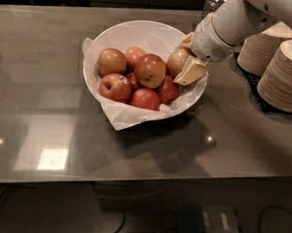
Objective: Pick apple from white bowl
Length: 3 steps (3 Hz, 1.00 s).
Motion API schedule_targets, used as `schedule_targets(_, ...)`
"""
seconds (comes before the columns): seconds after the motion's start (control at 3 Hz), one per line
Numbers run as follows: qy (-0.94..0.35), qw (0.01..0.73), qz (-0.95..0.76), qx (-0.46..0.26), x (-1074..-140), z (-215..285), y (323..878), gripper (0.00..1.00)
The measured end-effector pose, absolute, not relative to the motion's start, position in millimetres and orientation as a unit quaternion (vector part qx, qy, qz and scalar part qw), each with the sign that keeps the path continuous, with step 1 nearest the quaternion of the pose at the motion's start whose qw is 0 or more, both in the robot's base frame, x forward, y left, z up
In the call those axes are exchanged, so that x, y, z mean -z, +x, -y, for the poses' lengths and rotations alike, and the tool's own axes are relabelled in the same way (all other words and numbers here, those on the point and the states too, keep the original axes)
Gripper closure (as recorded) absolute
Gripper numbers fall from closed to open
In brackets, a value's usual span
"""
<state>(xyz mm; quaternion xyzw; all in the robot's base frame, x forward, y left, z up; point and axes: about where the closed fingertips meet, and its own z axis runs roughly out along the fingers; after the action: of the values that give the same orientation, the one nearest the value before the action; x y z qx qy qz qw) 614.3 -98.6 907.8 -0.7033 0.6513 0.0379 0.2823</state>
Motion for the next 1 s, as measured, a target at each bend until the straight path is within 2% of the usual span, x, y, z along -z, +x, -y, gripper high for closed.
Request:
schedule_targets(0.33,-0.703,0.282,-0.651,-0.038,-907.8,98.6,614.3,0.93)
schedule_targets(0.67,-0.694,0.309,-0.647,-0.064,-924.6,97.3,611.6,1.0)
schedule_targets(1.0,-0.677,0.368,-0.626,-0.121,-957.7,97.1,608.0,1.0)
